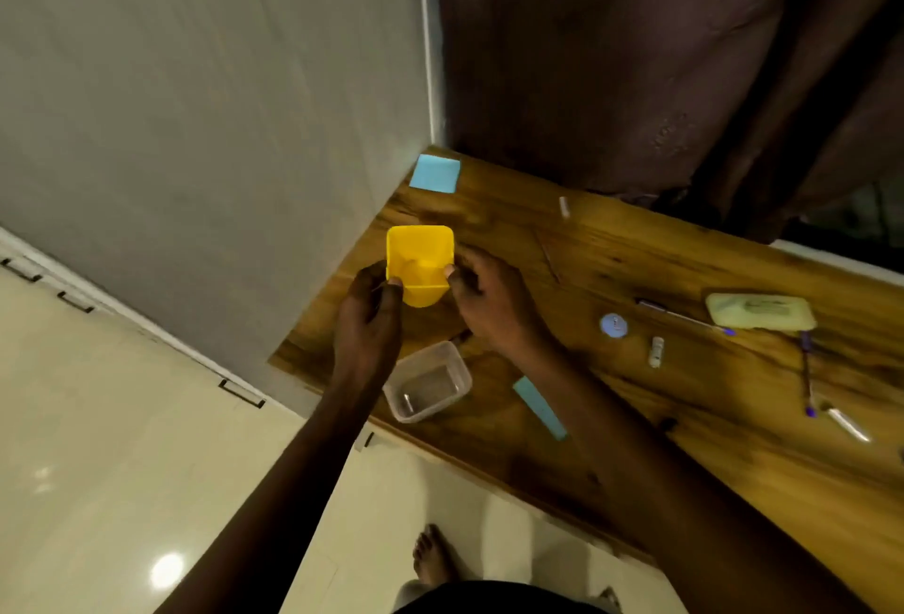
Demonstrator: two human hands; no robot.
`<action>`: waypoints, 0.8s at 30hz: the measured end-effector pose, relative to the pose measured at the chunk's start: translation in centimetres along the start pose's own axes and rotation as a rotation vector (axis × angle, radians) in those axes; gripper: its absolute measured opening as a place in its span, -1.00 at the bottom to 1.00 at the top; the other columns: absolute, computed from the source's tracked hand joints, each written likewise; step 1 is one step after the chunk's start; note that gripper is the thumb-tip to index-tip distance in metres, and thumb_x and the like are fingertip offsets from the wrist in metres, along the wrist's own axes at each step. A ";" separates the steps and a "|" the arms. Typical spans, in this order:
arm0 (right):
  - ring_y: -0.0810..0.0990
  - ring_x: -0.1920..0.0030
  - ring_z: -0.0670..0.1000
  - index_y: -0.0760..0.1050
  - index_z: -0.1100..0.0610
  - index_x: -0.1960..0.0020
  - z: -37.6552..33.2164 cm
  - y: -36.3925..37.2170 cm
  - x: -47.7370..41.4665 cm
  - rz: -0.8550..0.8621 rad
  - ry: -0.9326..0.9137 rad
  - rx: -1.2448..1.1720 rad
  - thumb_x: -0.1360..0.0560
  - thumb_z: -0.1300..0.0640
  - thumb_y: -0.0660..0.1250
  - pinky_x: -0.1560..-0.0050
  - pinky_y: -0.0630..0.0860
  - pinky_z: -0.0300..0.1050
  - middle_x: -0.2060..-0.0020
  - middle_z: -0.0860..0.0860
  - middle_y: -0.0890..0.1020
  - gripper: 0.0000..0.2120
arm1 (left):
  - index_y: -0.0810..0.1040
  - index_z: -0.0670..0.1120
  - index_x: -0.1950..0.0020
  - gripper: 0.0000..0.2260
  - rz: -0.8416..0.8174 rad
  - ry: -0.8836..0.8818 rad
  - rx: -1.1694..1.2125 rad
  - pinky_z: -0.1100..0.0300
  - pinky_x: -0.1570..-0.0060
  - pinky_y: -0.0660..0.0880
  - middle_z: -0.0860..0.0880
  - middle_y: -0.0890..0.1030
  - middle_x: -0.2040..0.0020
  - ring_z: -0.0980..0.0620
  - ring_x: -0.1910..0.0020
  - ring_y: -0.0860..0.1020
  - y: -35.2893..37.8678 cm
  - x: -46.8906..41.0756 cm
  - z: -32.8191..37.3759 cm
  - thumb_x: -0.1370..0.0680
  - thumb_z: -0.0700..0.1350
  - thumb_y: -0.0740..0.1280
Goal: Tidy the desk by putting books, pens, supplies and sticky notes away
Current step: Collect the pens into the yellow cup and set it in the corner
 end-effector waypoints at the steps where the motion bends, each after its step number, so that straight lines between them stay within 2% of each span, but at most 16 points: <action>1: 0.62 -0.25 0.04 0.54 0.02 -0.36 0.9 -1.9 0.8 0.023 0.009 -0.011 -0.63 -0.04 0.23 -0.21 0.58 0.04 -0.25 -0.01 0.66 -0.65 | 0.57 -0.05 -0.33 -0.76 -0.028 0.017 0.009 0.22 0.10 0.55 0.12 0.69 -0.02 0.20 0.05 0.64 1.7 0.6 1.2 -0.71 -0.08 0.22; 3: 0.63 -0.22 -0.03 0.52 0.02 -0.40 3.2 -5.5 2.9 0.062 0.045 -0.056 -0.64 0.00 0.26 -0.20 0.59 0.02 -0.24 -0.03 0.67 -0.65 | 0.58 -0.07 -0.30 -0.78 -0.090 0.011 0.044 0.26 0.07 0.56 0.06 0.70 -0.05 0.19 -0.01 0.65 5.1 2.0 2.5 -0.70 -0.11 0.23; 5: 0.63 -0.17 -0.11 0.49 0.02 -0.44 5.8 -9.5 5.5 0.106 0.091 -0.070 -0.66 0.06 0.29 -0.17 0.60 -0.05 -0.23 -0.04 0.67 -0.64 | 0.59 -0.07 -0.28 -0.79 -0.178 -0.012 0.104 0.16 0.00 0.60 0.00 0.71 -0.06 0.10 -0.07 0.68 9.4 3.9 3.4 -0.69 -0.08 0.26; 6: 0.61 -0.14 -0.14 0.48 0.01 -0.46 7.1 -11.5 6.9 0.123 0.115 -0.062 -0.66 0.05 0.30 -0.15 0.59 -0.09 -0.23 -0.04 0.66 -0.63 | 0.59 -0.05 -0.28 -0.78 -0.200 -0.008 0.083 0.14 -0.01 0.60 0.01 0.71 -0.06 0.05 -0.09 0.68 11.5 4.8 3.7 -0.68 -0.04 0.28; 7: 0.60 -0.13 -0.17 0.46 0.00 -0.47 8.2 -13.2 8.1 0.135 0.141 -0.049 -0.67 0.03 0.29 -0.14 0.58 -0.11 -0.23 -0.05 0.66 -0.62 | 0.59 -0.04 -0.28 -0.77 -0.223 -0.003 0.065 0.19 -0.01 0.59 0.04 0.71 -0.07 0.07 -0.09 0.67 13.3 5.7 4.1 -0.67 -0.01 0.29; 10: 0.57 -0.06 -0.17 0.47 0.01 -0.47 12.2 -18.6 12.4 0.190 0.225 0.015 -0.67 0.03 0.29 -0.08 0.54 -0.15 -0.17 -0.05 0.67 -0.62 | 0.58 0.05 -0.19 -0.87 -0.285 -0.037 0.040 0.52 0.10 0.46 0.22 0.65 0.03 0.38 0.00 0.61 19.0 9.3 5.4 -0.67 -0.06 0.30; 11: 0.57 -0.04 -0.17 0.47 0.02 -0.47 13.4 -20.4 13.9 0.213 0.251 0.027 -0.66 0.04 0.30 -0.05 0.55 -0.16 -0.14 -0.05 0.67 -0.62 | 0.57 0.07 -0.19 -0.87 -0.311 -0.044 0.042 0.55 0.14 0.43 0.24 0.64 0.04 0.45 0.04 0.58 20.9 10.7 5.9 -0.67 -0.08 0.30; 14: 0.60 -0.04 -0.16 0.50 0.01 -0.44 17.0 -24.5 17.9 0.267 0.305 0.020 -0.65 0.05 0.32 0.04 0.50 -0.28 -0.07 -0.13 0.65 -0.63 | 0.57 0.02 -0.30 -0.78 -0.413 -0.047 0.034 0.56 0.10 0.43 0.17 0.65 -0.08 0.48 -0.01 0.56 26.0 14.6 6.2 -0.66 -0.07 0.30; 16: 0.61 -0.03 -0.19 0.51 -0.02 -0.42 19.4 -26.4 20.4 0.266 0.348 0.028 -0.65 0.04 0.32 0.06 0.47 -0.34 -0.06 -0.15 0.64 -0.65 | 0.55 0.04 -0.30 -0.78 -0.465 -0.086 0.015 0.57 0.11 0.44 0.24 0.61 -0.07 0.52 0.00 0.54 28.8 17.0 6.0 -0.66 -0.07 0.29; 19: 0.55 0.03 -0.36 0.48 -0.06 -0.45 22.5 -28.3 23.3 0.248 0.390 0.026 -0.65 0.08 0.33 0.11 0.39 -0.54 -0.09 -0.17 0.65 -0.62 | 0.55 0.03 -0.35 -0.74 -0.513 -0.108 -0.023 0.46 0.05 0.48 0.14 0.63 -0.18 0.29 -0.09 0.59 32.0 19.7 5.7 -0.67 -0.05 0.28; 21: 0.55 0.02 -0.33 0.45 -0.07 -0.47 24.2 -29.3 24.9 0.218 0.417 0.033 -0.65 0.08 0.32 0.12 0.39 -0.54 -0.09 -0.20 0.61 -0.60 | 0.54 0.07 -0.37 -0.73 -0.547 -0.112 -0.042 0.45 0.03 0.50 0.13 0.61 -0.23 0.27 -0.10 0.58 34.0 21.2 5.6 -0.67 -0.02 0.27; 24: 0.53 -0.10 -0.25 0.43 -0.07 -0.47 26.2 -30.3 26.6 0.179 0.460 0.014 -0.64 0.08 0.33 0.07 0.40 -0.54 -0.13 -0.23 0.57 -0.60 | 0.52 0.22 -0.35 -0.72 -0.585 -0.172 -0.071 0.02 -0.17 0.58 0.16 0.61 -0.26 0.13 -0.21 0.59 36.0 22.9 4.9 -0.64 0.14 0.27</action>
Point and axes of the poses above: each hand's wrist, its own x-axis away from the middle knuckle, its own y-axis out of the palm, z = x × y, the point moved 9 cm from there along -x, towards the middle knuckle
